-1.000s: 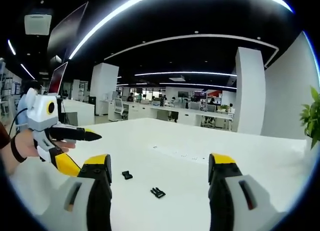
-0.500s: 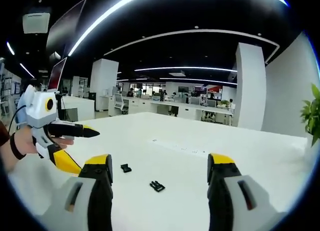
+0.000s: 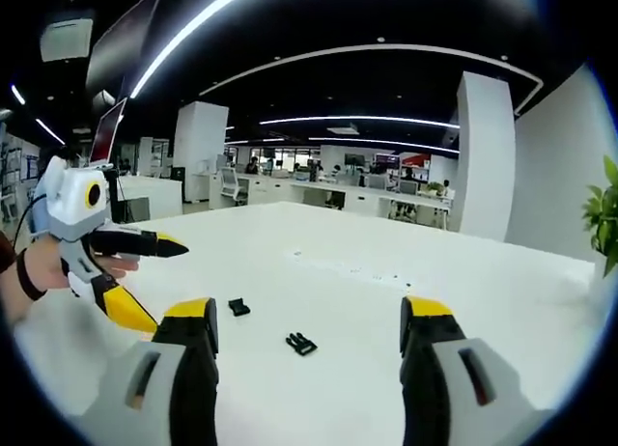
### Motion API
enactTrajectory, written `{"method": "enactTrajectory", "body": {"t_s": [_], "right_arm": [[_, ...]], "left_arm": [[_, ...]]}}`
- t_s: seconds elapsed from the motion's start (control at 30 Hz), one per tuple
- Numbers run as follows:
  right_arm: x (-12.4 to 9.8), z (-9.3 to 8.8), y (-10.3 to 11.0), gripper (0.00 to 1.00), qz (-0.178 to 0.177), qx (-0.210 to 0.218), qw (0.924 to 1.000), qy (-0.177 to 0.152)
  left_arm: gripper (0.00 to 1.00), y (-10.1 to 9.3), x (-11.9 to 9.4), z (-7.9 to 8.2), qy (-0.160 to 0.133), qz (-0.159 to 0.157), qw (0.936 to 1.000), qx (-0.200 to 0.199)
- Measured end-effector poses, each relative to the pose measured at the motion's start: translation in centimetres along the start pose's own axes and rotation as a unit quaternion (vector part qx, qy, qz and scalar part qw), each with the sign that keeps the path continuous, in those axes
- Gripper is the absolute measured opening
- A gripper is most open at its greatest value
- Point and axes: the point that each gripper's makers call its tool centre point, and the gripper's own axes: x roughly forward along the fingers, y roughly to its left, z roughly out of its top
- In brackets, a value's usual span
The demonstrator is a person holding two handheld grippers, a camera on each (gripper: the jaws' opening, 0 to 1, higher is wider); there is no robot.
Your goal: Snap the two parts of the plastic buckle together until the buckle closes and remains connected.
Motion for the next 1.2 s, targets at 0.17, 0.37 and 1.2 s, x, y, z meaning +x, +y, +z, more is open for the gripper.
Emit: {"method": "enactTrajectory", "body": {"t_s": [0.17,0.37,1.2], "right_arm": [[0.0,-0.4,0.0,0.77,0.0,0.002,1.0,0.005],[-0.1,-0.5,0.0,0.77,0.002,0.002,1.0,0.006],[0.2,-3.2,0.3,0.75,0.011,0.015,0.999,0.041]], "left_arm": [[0.94,0.0,0.1,-0.7,0.01,0.0,1.0,-0.002],[0.94,0.3,0.1,-1.2,0.02,0.008,0.9997,0.005],[0.93,0.7,0.2,-3.4,0.05,0.008,0.9986,-0.012]]}}
